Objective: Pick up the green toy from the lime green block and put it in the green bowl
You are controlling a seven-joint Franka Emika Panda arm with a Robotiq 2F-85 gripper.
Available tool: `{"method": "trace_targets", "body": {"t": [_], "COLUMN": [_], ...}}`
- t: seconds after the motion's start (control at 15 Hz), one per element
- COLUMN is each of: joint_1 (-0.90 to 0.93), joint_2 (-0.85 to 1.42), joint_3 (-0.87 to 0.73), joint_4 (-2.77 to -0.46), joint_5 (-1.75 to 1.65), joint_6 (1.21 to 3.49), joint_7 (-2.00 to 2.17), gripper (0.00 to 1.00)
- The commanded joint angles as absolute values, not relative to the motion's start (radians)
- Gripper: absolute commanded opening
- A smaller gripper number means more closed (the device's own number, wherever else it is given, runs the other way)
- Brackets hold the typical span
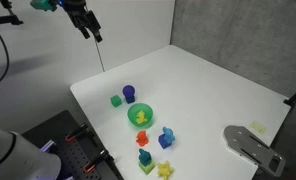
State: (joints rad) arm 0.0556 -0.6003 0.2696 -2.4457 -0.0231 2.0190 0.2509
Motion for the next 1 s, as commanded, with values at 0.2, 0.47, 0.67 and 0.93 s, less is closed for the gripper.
{"method": "trace_targets", "body": {"t": [0.2,0.47,0.67,0.93], "joint_1": [0.075,0.057,0.041,0.01], "joint_2": [-0.597,-0.574,-0.539,-0.487], "joint_3": [0.254,0.237,0.204,0.14], "joint_4": [-2.443,-2.434,-2.422,-2.421], "joint_5": [-0.035,-0.041,-0.036,-0.033], "joint_6": [2.016,2.026,2.031,2.053], "joint_7": [0.261,0.263,0.256,0.244], "gripper": [1.0,1.0,1.0,1.0]}}
